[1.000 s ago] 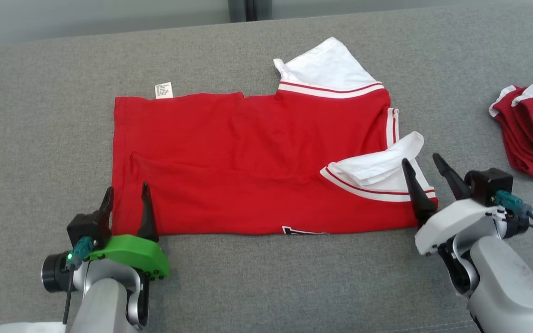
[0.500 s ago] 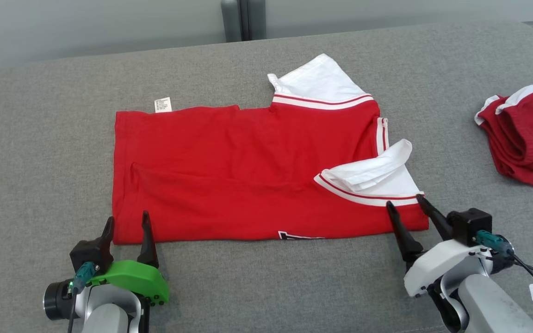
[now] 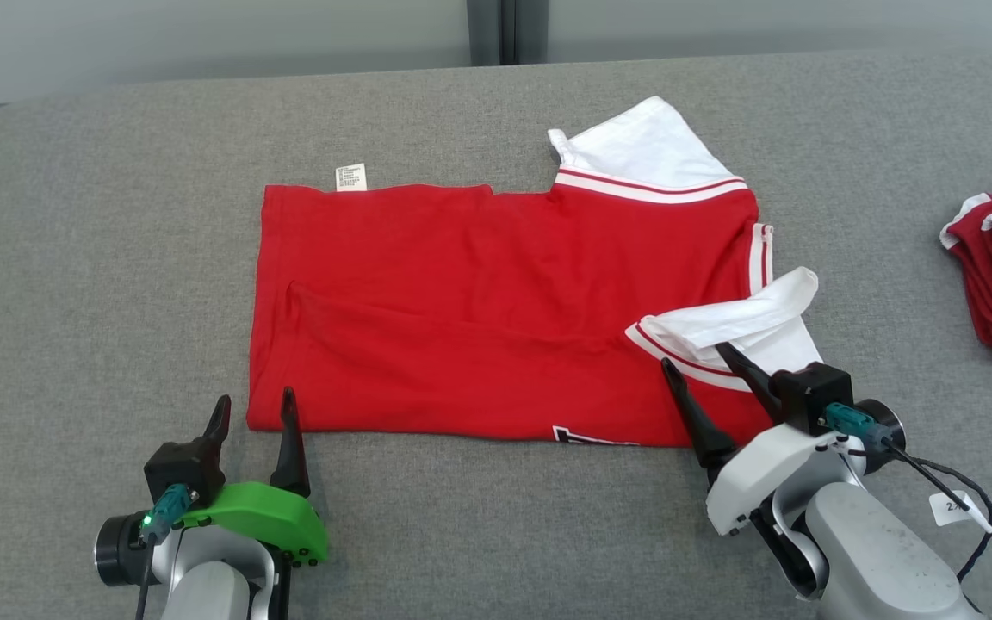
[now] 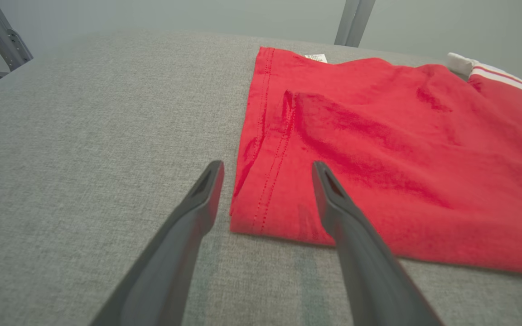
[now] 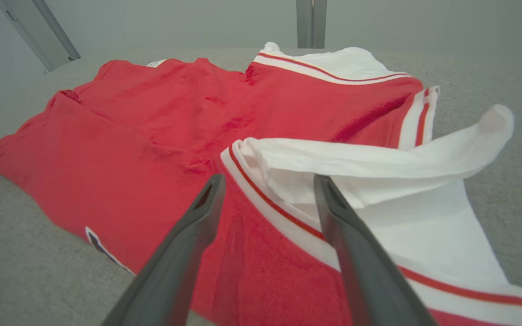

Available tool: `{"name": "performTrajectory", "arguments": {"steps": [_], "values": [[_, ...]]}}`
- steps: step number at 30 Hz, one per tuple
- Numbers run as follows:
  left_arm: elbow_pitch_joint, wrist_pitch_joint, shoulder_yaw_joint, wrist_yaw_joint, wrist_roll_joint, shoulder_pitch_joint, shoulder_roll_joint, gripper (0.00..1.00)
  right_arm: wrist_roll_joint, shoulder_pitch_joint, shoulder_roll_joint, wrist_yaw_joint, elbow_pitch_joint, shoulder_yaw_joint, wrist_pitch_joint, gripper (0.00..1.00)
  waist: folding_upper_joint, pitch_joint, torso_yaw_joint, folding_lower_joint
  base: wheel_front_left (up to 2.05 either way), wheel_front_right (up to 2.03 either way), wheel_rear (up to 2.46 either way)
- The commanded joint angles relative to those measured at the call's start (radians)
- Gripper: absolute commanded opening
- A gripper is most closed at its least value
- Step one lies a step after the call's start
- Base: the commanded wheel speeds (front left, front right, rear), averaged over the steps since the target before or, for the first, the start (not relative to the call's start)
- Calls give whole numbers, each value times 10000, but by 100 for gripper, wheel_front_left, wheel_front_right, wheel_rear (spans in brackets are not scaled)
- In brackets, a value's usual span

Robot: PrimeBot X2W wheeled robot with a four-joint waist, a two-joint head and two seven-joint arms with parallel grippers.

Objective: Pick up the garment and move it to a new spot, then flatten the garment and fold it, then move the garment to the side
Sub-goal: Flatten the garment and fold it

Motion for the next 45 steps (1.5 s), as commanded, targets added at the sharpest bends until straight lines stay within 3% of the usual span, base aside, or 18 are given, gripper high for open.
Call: {"name": "performTrajectory", "arguments": {"steps": [1, 3, 5, 10, 17, 18, 19, 20, 21, 25, 30, 40, 45], "values": [[-48, 4, -41, 15, -85, 92, 49, 100, -154, -106, 0, -16, 22, -49, -20, 96, 0, 70, 89, -1, 0, 0, 0], [-84, 4, -92, 24, -123, 89, 49, 100, -203, -98, 18, -16, 29, -91, -20, 87, 0, 120, 124, -1, 0, 0, 0], [-122, 4, -135, 26, -165, 82, 49, 100, -280, -107, -12, -16, 46, -122, -20, 70, 0, 161, 147, -1, 0, 0, 0], [-257, 4, -251, 6, -229, -2, 50, 100, -402, -271, 22, -16, -74, -274, -20, 0, 0, 318, 163, -1, 0, 0, 0], [-313, 4, -473, -2, -260, -270, 49, 100, -707, -1245, -85, -16, 368, -143, -20, 0, 0, 574, 231, -1, 0, 0, 0], [-291, 4, -516, 4, -280, -309, 50, 100, -733, -1430, -75, -16, 549, -120, -20, 8, 0, 601, 262, -1, 0, 0, 0], [-251, 4, -582, 1, -284, -341, 50, 100, -783, -1638, -94, -16, 836, -135, -20, 40, 0, 625, 295, -1, 0, 0, 0], [-227, 4, -661, 4, -283, -375, 52, 100, -831, -1831, -90, -16, 1134, -116, -20, 91, 0, 640, 332, -1, 0, 0, 0], [-210, 4, -730, 19, -309, -412, 49, 100, -898, -2075, -41, -16, 1375, -83, -20, 100, 0, 651, 362, -1, 0, 0, 0], [-197, 4, -841, 84, -382, -480, 50, 100, -1170, -2710, 8, -16, 1678, -170, -20, 100, 0, 688, 415, -1, 0, 0, 0], [-208, 4, -828, 152, -424, -385, 49, 100, -1669, -2767, 241, -16, 1023, -952, -22, 100, 0, 660, 376, -1, 0, 0, 0], [-198, 2, -432, 136, -276, 79, 50, 100, -1463, 373, 381, -16, -838, -2693, -20, 100, 0, 246, -110, -1, 0, 0, 0], [-190, 4, -334, 95, -180, 217, 49, 100, -1400, 1385, 443, -16, -1052, -3237, -20, 100, 0, 165, -254, -1, 0, 0, 0]]}}
